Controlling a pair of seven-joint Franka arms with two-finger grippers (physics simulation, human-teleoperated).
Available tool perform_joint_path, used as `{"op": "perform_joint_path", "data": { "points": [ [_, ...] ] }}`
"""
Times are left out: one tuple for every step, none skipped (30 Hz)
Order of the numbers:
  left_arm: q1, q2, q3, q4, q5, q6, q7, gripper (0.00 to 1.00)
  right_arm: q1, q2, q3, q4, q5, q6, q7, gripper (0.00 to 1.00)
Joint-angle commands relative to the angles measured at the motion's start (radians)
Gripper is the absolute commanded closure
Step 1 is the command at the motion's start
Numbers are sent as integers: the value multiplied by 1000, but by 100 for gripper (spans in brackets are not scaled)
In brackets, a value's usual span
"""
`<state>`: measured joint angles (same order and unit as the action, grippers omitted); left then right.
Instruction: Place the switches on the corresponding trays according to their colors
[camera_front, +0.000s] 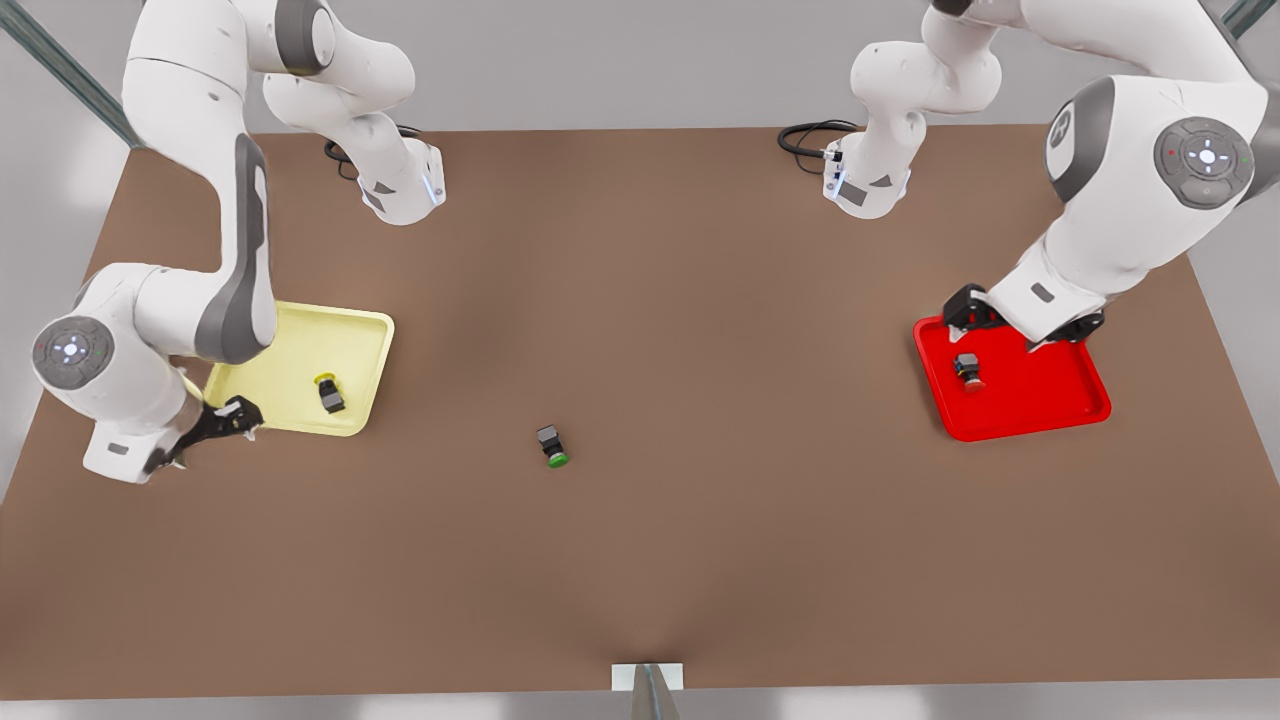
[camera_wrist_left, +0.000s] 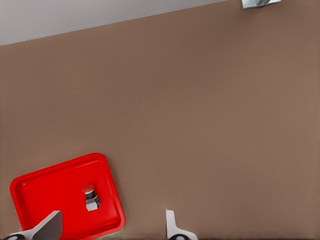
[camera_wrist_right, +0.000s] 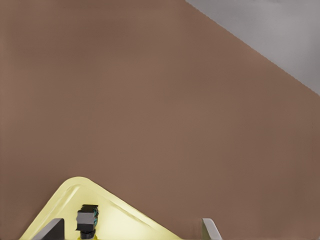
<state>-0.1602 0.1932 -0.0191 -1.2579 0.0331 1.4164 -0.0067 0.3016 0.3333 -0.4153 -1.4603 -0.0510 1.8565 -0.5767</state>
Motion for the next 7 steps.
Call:
{"op": "perform_joint_path", "data": {
  "points": [
    [-2,3,7,12,-22,-175,-96,0,-4,-7,3,144,-18,-471,109,0],
    [-2,5,10,12,-22,-182,-96,0,-53,-85,88,138,-65,-510,138,0],
    [-2,3,10,14,-22,-192,-95,0,-84,-152,144,123,-81,-542,196,0],
    [-4,3,10,15,-21,-195,-96,0,-87,-194,156,104,-76,-560,227,0],
    [-4,5,8,41,-22,-220,-95,0,-85,-221,161,74,-76,-560,248,0],
    [-4,5,10,43,-22,-221,-87,0,-85,-223,161,72,-78,-560,248,0],
    [-4,5,10,43,-22,-221,-87,0,-85,-223,162,72,-78,-560,248,0]
  ]
}}
